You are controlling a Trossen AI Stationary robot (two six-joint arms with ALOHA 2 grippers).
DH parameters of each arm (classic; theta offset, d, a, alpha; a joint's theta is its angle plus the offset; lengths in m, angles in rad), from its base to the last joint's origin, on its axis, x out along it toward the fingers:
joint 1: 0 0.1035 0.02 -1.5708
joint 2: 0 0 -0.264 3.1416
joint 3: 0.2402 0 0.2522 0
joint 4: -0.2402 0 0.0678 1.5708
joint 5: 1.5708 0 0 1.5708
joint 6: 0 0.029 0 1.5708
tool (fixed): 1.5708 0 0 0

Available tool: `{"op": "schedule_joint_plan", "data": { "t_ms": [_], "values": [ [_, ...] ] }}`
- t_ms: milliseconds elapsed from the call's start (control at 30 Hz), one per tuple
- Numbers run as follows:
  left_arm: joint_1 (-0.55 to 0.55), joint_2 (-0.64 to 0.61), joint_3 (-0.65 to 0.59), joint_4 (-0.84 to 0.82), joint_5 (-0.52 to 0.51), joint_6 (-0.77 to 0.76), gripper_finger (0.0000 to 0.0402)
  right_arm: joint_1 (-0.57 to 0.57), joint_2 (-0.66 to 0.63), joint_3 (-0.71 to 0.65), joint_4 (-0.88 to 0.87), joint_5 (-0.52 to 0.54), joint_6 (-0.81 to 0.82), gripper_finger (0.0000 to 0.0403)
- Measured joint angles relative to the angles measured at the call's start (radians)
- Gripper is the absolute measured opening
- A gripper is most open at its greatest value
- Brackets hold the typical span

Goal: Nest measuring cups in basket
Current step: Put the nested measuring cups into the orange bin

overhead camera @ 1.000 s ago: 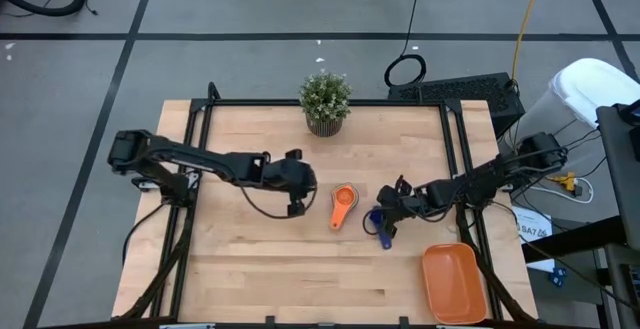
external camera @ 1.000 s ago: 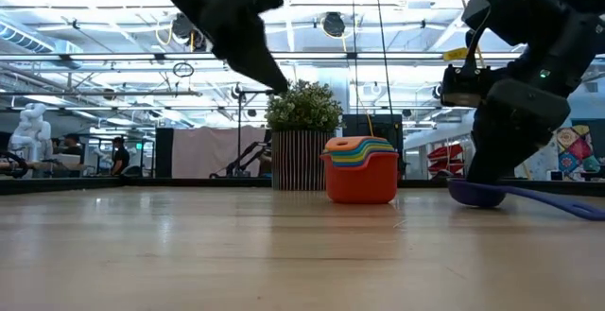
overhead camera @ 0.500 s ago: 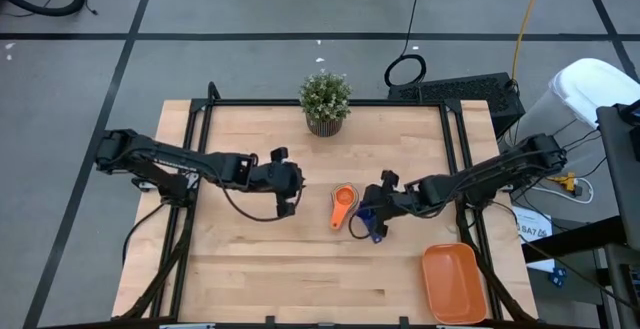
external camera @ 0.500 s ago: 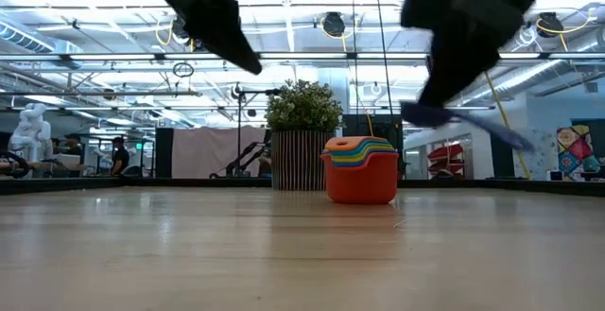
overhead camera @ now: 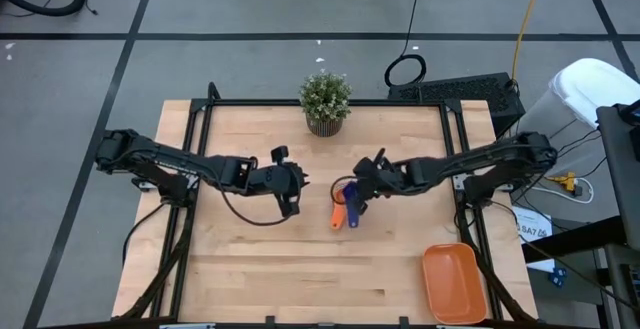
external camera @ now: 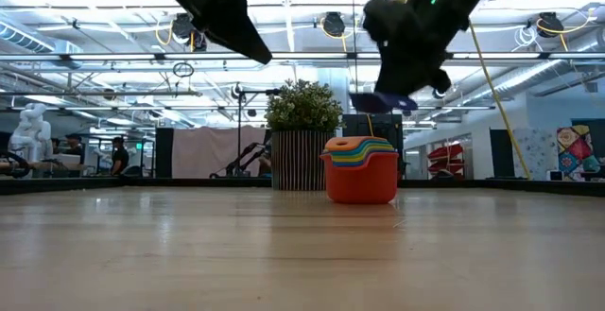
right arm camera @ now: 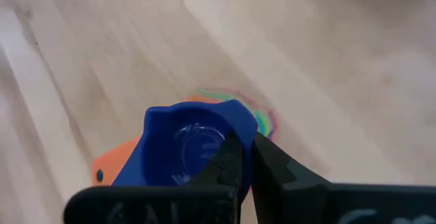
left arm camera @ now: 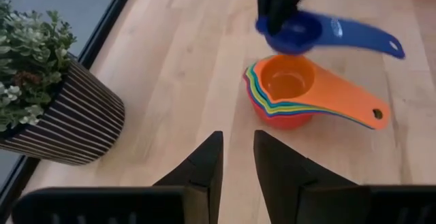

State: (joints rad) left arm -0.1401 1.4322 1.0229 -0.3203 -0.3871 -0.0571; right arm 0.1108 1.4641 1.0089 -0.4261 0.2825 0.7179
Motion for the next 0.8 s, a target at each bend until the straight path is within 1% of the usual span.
{"op": "schedule_joint_plan", "data": {
  "t_ms": [133, 233, 367, 533, 700, 800],
  "values": [
    [-0.007, 0.000, 0.000, 0.000, -0.016, -0.002, 0.0088, -0.030, 0.051, 0.000, 0.035, -0.074, 0.066, 0.0000],
    [-0.010, 0.000, 0.000, -0.003, -0.019, -0.004, 0.0088, -0.037, 0.067, 0.000, 0.075, -0.082, 0.094, 0.0000],
    [-0.022, 0.000, 0.000, -0.009, -0.026, 0.001, 0.0088, -0.035, 0.068, 0.000, 0.073, -0.101, 0.134, 0.0000],
    [-0.031, 0.000, 0.000, -0.020, -0.035, 0.001, 0.0088, -0.035, 0.068, 0.000, 0.070, -0.102, 0.160, 0.0000],
    [-0.032, 0.000, 0.000, -0.020, -0.042, -0.005, 0.0088, -0.035, 0.068, 0.000, 0.071, -0.095, 0.146, 0.0001],
    [-0.035, 0.000, 0.000, -0.022, -0.042, -0.008, 0.0088, -0.035, 0.068, 0.000, 0.075, -0.068, 0.135, 0.0022]
  ]
}}
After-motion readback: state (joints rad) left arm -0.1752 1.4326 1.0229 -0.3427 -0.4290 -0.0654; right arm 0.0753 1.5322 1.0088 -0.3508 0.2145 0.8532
